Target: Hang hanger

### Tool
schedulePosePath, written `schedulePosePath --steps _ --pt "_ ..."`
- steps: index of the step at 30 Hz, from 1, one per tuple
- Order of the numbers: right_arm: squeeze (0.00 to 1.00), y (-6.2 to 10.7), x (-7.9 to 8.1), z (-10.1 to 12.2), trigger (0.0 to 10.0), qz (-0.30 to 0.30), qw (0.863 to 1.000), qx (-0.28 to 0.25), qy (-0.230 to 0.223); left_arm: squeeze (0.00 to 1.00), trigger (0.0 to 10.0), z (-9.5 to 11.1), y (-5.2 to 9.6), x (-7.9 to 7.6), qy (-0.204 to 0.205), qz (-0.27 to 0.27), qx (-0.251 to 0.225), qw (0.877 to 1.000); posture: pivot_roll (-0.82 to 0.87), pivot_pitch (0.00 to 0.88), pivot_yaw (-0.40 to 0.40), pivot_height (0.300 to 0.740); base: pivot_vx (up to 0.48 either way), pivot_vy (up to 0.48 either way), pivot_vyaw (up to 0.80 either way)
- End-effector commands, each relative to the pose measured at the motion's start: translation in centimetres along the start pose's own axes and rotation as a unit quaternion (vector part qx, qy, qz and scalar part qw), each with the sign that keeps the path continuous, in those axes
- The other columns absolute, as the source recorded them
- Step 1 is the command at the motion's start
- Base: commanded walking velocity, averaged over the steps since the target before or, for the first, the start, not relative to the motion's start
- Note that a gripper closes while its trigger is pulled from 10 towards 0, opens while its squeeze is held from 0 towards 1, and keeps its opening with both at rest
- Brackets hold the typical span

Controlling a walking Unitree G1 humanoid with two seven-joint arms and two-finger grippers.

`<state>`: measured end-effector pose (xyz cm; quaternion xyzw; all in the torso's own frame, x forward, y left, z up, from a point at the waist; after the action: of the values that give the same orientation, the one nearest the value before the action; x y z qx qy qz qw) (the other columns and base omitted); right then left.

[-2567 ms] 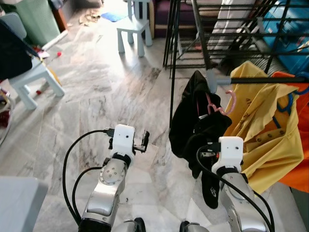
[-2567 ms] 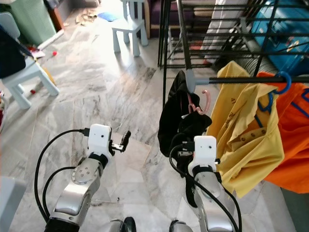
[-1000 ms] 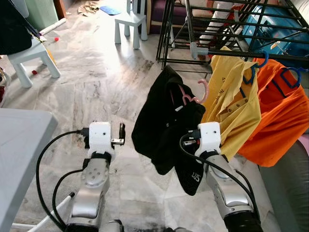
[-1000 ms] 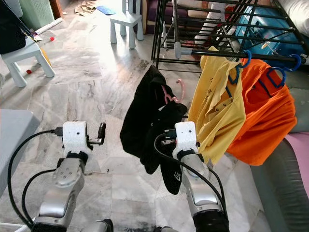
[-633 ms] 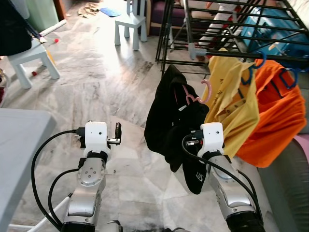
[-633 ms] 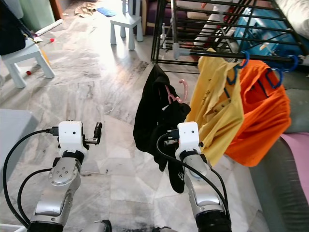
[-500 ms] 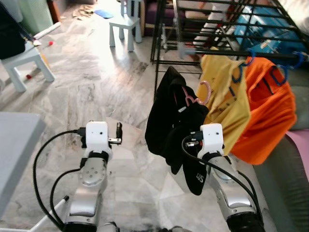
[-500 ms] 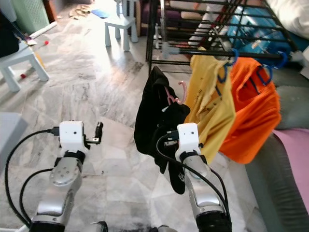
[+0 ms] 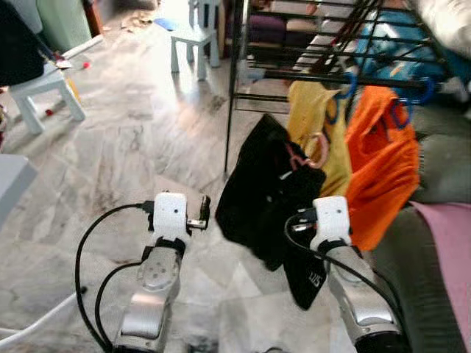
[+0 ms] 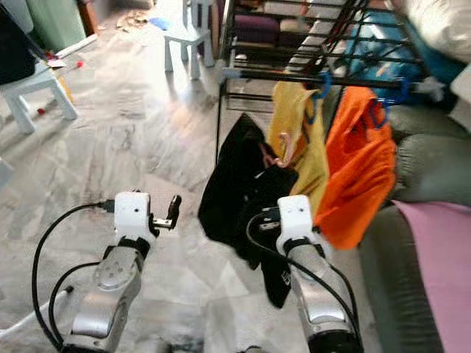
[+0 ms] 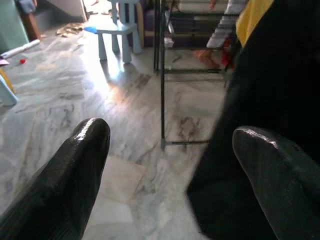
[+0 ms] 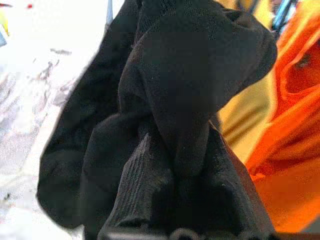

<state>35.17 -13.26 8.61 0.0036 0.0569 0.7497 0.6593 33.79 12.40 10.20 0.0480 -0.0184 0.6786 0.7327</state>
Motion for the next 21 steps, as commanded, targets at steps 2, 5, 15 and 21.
schedulePosePath --steps 2,5,15,21 --pt "0.0 0.0 -0.3 1.5 10.0 -0.003 1.0 -0.028 0.006 0.0 10.0 -0.3 0.0 0.0 0.004 -0.001 0.006 1.0 0.01 0.139 -0.051 0.74 0.0 -0.364 0.0" --pt "0.0 0.0 -0.1 1.5 10.0 0.005 1.0 -0.027 0.006 0.0 10.0 -0.2 -0.1 0.0 0.006 0.003 0.005 1.0 0.02 0.138 -0.057 0.74 0.0 -0.322 0.0" --pt "0.0 -0.4 0.5 2.2 10.0 0.019 0.999 -0.033 0.005 0.0 10.0 -0.3 0.3 -0.3 0.024 0.008 0.003 1.0 0.01 0.159 -0.057 0.74 0.0 -0.166 0.0" --pt "0.0 0.1 1.0 1.9 10.0 0.031 0.999 -0.031 0.009 0.0 10.0 -0.4 0.1 0.1 0.023 0.021 0.009 0.999 0.01 0.167 -0.054 0.74 0.0 0.0 0.53"
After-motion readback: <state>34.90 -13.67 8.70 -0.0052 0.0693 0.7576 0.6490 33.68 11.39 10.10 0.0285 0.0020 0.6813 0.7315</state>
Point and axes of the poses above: a point about 5 cm out from each wrist's last joint towards the gripper, its own y axis pointing back from the gripper into the wrist, its own z axis along the axis of the wrist's last joint, x = y × z, the point moved 5 cm from there along -y, pointing out of the wrist towards the gripper, and after that the axes turned 1 degree about -y, right-handed, at the moved point
